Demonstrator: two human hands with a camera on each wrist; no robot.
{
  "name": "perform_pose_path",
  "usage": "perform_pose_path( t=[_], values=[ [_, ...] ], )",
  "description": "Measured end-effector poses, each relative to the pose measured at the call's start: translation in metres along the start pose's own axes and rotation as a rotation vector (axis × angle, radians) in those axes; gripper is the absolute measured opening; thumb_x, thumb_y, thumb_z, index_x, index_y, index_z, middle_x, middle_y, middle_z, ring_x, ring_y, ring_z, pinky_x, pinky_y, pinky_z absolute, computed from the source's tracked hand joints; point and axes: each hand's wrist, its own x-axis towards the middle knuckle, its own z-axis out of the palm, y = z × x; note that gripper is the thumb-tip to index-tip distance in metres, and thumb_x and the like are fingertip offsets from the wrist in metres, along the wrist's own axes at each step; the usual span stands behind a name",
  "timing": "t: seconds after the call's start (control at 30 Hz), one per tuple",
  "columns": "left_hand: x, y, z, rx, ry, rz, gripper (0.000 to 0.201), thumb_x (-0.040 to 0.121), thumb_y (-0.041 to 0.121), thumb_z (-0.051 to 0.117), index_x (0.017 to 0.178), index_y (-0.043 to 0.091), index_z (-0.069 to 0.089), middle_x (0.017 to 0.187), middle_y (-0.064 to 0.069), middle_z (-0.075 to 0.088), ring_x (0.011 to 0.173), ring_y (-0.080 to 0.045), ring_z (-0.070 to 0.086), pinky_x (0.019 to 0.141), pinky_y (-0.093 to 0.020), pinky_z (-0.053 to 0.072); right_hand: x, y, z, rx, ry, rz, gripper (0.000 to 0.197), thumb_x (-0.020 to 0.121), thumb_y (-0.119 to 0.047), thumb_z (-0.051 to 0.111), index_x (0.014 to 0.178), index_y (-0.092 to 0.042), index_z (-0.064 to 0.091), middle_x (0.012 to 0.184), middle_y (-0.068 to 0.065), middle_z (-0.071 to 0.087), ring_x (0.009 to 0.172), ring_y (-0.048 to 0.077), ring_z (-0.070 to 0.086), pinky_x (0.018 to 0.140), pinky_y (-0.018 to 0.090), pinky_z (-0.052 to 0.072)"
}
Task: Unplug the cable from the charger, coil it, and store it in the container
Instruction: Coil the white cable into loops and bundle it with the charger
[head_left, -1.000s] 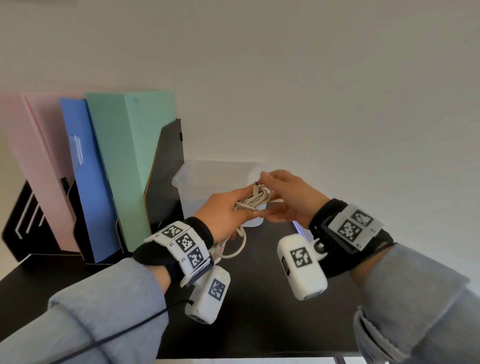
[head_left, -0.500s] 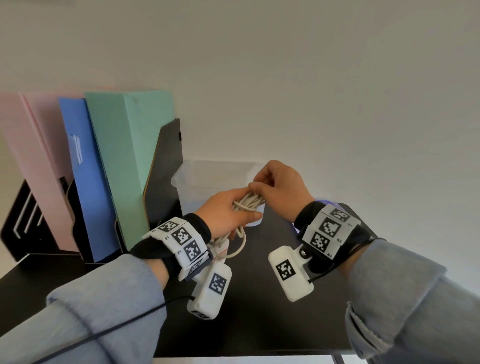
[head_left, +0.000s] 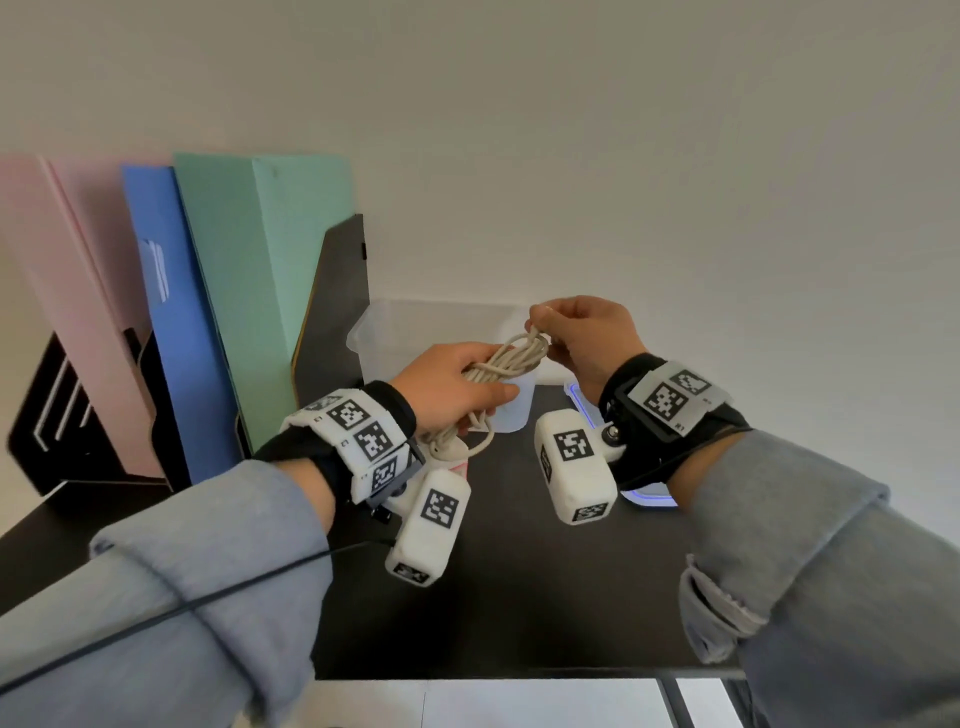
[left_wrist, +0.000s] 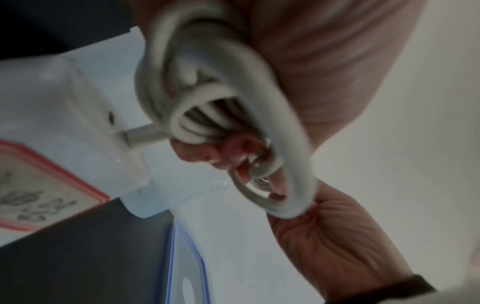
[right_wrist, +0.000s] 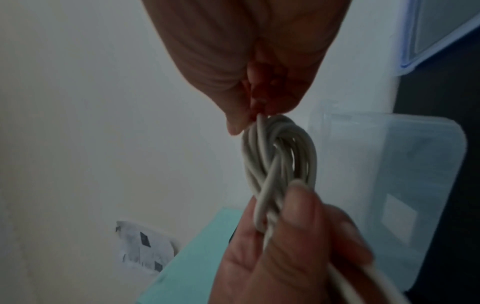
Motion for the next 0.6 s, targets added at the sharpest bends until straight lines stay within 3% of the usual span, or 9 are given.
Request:
perform_pose_path(
  t=[0.1, 0.2, 0.3, 0.4, 0.47, 0.6],
  values=[
    [-0.002, -0.002, 0.001, -0.032, 0.015, -0.01, 0.038, 0.085, 0.017, 0.064, 0.122, 0.023, 0.056, 0.07, 0.0, 0.061, 0.054, -0.008, 0.058, 0.049, -0.019, 0.051, -0.001, 0.0, -0.001, -0.063, -0.106, 0.004, 0.004, 0.082, -0.013, 0.068, 0.078, -0.011, 0.069, 0.082, 0.009, 0.066, 0.081, 0.023, 0.058, 0.092, 0.041, 0.051],
    [-0.004, -0.005, 0.004, -0.086, 0.026, -0.033, 0.045, 0.082, 0.014, 0.067, 0.125, 0.021, 0.055, 0.073, 0.0, 0.063, 0.049, -0.002, 0.058, 0.047, -0.018, 0.05, -0.004, 0.004, -0.002, -0.166, -0.154, -0.013, 0.002, 0.081, -0.014, 0.069, 0.082, -0.012, 0.07, 0.088, 0.008, 0.067, 0.082, 0.021, 0.057, 0.084, 0.036, 0.052],
    [-0.005, -0.005, 0.005, -0.068, 0.012, -0.039, 0.056, 0.08, 0.016, 0.07, 0.132, 0.02, 0.05, 0.086, 0.004, 0.064, 0.065, -0.007, 0.061, 0.054, -0.017, 0.052, -0.007, 0.005, 0.0, -0.328, -0.081, -0.109, 0.006, 0.083, -0.014, 0.065, 0.082, -0.009, 0.067, 0.087, 0.011, 0.069, 0.076, 0.018, 0.06, 0.07, 0.026, 0.05],
    [-0.006, -0.006, 0.009, -0.067, -0.072, -0.075, 0.062, 0.076, 0.012, 0.073, 0.13, 0.02, 0.043, 0.098, -0.004, 0.064, 0.075, -0.021, 0.062, 0.064, -0.031, 0.055, -0.01, 0.008, 0.002, -0.352, 0.007, -0.179, 0.01, 0.084, -0.014, 0.062, 0.074, -0.014, 0.064, 0.087, 0.013, 0.072, 0.078, 0.023, 0.065, 0.078, 0.034, 0.053],
    [-0.008, -0.007, 0.012, -0.124, -0.101, -0.148, 0.063, 0.076, 0.006, 0.071, 0.126, 0.024, 0.037, 0.096, -0.011, 0.063, 0.063, -0.022, 0.062, 0.061, -0.035, 0.054, -0.009, 0.008, 0.0, -0.281, 0.068, -0.154, 0.019, 0.085, -0.014, 0.06, 0.067, -0.018, 0.062, 0.082, 0.009, 0.072, 0.077, 0.021, 0.064, 0.079, 0.034, 0.053],
    [-0.009, -0.006, 0.013, -0.097, -0.119, -0.205, 0.033, 0.081, 0.002, 0.063, 0.112, 0.005, 0.051, 0.071, -0.007, 0.063, 0.041, -0.009, 0.051, 0.042, -0.022, 0.045, -0.007, 0.008, -0.005, -0.109, 0.196, -0.025, 0.027, 0.086, -0.012, 0.059, 0.06, -0.018, 0.062, 0.071, 0.001, 0.069, 0.064, 0.015, 0.058, 0.07, 0.028, 0.05]
  ],
)
